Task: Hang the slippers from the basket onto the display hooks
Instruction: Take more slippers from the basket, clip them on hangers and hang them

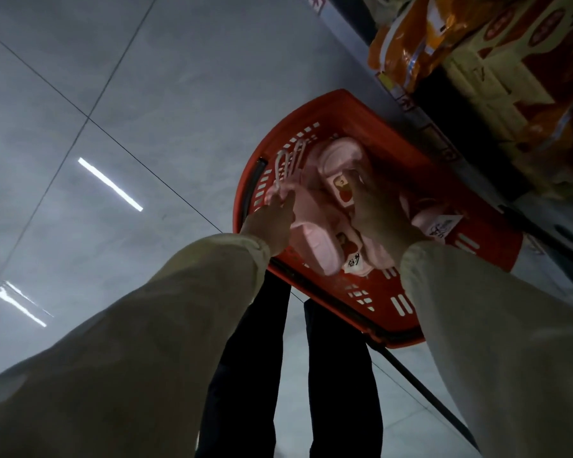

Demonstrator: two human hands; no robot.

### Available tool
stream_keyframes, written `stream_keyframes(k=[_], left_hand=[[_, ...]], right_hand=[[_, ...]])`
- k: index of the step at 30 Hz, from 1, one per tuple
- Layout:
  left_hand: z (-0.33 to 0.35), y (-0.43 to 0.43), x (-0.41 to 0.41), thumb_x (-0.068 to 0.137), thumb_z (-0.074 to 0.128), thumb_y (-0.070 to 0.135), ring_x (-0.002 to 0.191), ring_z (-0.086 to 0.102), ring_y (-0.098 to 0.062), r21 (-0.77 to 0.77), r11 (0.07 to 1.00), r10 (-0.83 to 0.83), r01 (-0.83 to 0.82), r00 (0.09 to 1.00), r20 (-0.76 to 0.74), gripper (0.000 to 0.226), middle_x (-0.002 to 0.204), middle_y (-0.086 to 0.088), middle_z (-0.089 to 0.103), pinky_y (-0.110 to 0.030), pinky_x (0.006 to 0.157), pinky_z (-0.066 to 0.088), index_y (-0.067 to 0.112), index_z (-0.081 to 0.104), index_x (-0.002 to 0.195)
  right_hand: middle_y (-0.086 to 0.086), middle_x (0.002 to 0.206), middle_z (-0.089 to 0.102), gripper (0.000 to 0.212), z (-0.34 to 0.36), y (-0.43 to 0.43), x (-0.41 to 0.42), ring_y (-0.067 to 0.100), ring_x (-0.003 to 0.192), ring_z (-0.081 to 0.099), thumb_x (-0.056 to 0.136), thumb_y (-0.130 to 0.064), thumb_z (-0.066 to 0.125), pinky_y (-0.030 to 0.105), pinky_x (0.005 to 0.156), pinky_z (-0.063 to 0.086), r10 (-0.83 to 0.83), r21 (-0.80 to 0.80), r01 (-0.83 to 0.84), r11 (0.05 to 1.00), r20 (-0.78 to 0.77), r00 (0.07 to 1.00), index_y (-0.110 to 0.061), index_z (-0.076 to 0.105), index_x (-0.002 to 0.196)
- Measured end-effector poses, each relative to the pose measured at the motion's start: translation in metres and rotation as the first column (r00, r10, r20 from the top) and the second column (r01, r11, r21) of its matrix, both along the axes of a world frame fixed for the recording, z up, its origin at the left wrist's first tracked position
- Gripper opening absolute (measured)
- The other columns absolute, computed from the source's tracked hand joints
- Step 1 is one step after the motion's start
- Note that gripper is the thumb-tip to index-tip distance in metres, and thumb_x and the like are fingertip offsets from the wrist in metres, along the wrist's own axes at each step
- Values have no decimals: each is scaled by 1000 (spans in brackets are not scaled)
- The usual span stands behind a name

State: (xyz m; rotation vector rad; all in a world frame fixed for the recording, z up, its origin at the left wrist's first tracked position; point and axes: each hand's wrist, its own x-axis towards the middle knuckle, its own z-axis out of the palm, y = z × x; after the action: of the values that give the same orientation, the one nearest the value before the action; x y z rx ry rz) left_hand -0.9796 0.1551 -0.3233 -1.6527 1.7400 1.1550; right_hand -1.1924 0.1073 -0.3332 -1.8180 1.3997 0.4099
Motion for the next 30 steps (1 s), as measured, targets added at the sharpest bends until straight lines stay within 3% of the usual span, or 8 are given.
stream_keyframes(k=[3,7,11,14,19,22,27,30], left_hand=[[10,2,0,84,74,17,120,58,-37,-15,1000,21,-22,998,-57,93,153,-17,35,-44,88,57,14,16,156],[29,1,-10,76,81,32,114,58,-38,-115,993,3,-15,994,-109,96,144,-16,39,-46,91,55,11,27,152],[51,2,-27,76,80,34,115,55,-34,-126,991,14,-33,989,-148,90,143,-14,39,-43,94,53,14,34,150],[65,5,-38,78,77,33,118,53,-32,-134,990,13,-36,986,-165,81,145,-13,38,-40,95,52,11,40,146],[81,23,-50,77,78,33,119,52,-31,-134,990,21,-55,970,-242,84,141,-13,43,-38,92,52,7,37,147],[87,34,-56,76,80,37,123,53,-31,-114,986,81,-120,952,-296,90,142,-12,46,-37,95,50,8,34,148],[89,49,-67,80,72,52,116,58,-30,-126,990,5,-57,924,-383,86,138,-11,52,-45,86,56,11,35,146],[88,55,-66,87,59,62,107,60,-26,-208,978,-60,-23,921,-385,76,133,-8,51,-42,75,58,12,41,141]], right_hand=[[7,165,13,64,-15,-6,6,26,154,2,95,0,45,48,120,21,69,17,-69,997,4,998,-15,27,155],[12,162,21,63,-18,-4,18,34,151,8,96,-18,54,49,120,19,17,85,-11,996,-63,998,-22,29,153],[8,156,34,60,16,7,31,26,148,21,91,-18,63,44,121,20,-251,180,214,960,220,943,-20,43,147],[5,157,32,74,43,20,27,23,148,22,81,-12,74,52,118,26,-188,212,126,969,303,934,-20,41,147],[-8,165,-1,94,67,43,1,27,150,15,82,-26,72,59,113,29,-127,410,87,908,71,989,-41,13,154],[-2,166,-6,103,74,63,-8,33,148,19,82,-33,71,54,112,33,-10,387,-5,922,36,999,-38,0,156],[16,153,39,100,82,96,-24,40,111,60,63,-19,86,46,84,53,-7,138,9,990,-16,1000,-14,36,150],[18,144,50,93,82,114,-42,39,109,63,67,-23,82,46,83,56,-59,104,59,993,-1,998,-18,35,147]])
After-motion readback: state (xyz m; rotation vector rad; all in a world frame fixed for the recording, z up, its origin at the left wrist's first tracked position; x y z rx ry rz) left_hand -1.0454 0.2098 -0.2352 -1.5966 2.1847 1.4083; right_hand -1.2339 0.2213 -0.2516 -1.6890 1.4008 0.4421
